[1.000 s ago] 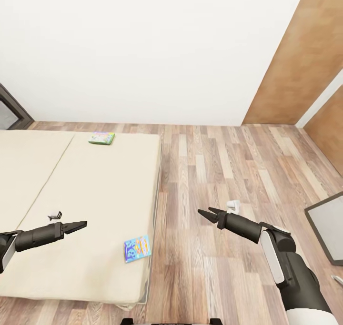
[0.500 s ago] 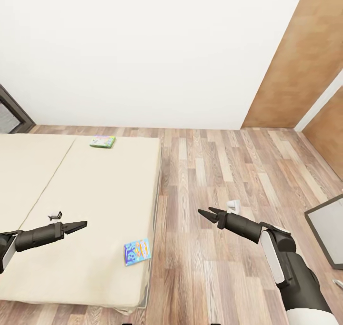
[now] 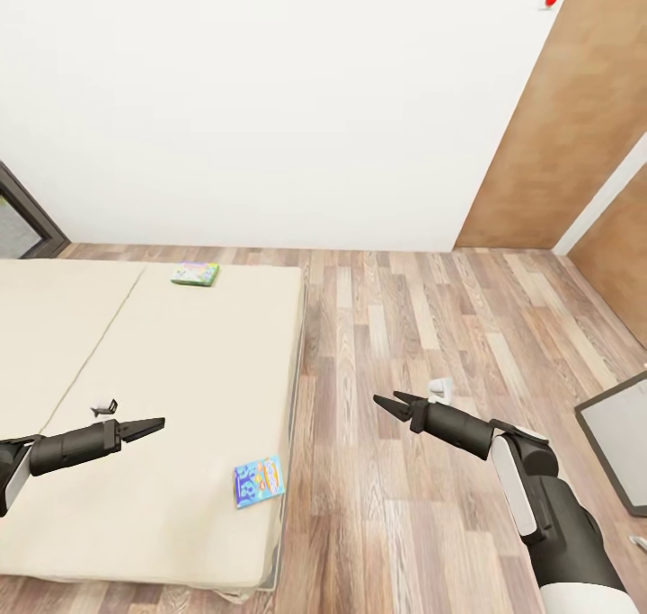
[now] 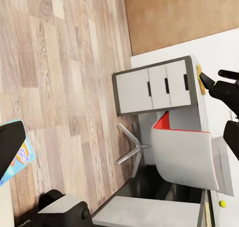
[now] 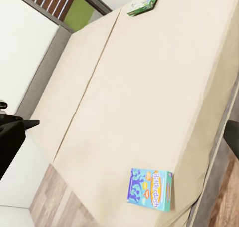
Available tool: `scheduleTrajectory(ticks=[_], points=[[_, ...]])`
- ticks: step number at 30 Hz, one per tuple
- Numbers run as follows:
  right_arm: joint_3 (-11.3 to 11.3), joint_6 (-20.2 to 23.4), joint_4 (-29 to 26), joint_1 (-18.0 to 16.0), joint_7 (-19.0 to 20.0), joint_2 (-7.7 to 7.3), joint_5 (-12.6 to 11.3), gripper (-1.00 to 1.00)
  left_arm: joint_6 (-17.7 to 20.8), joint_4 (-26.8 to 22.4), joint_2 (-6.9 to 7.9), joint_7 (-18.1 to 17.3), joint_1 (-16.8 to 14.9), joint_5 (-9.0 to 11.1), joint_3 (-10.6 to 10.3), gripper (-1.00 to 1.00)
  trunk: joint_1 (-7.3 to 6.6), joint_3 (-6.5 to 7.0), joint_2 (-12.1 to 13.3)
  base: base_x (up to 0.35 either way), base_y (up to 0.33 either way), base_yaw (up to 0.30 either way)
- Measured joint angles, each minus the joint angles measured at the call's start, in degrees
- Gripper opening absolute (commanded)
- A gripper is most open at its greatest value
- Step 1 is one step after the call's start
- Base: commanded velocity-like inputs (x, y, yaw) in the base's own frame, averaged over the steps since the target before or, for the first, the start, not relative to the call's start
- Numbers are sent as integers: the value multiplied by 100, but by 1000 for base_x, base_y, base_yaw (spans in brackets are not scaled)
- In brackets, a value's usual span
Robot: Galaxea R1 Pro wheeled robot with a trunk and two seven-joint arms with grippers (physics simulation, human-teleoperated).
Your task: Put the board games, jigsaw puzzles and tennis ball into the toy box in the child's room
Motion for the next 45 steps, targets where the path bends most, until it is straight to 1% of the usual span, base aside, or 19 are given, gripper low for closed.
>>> scheduleTrajectory(ticks=[45], points=[[1,-38,0,7,0,4,26,100,-9,0,0,0,0,2,0,100,0,426,0,0,0,0]])
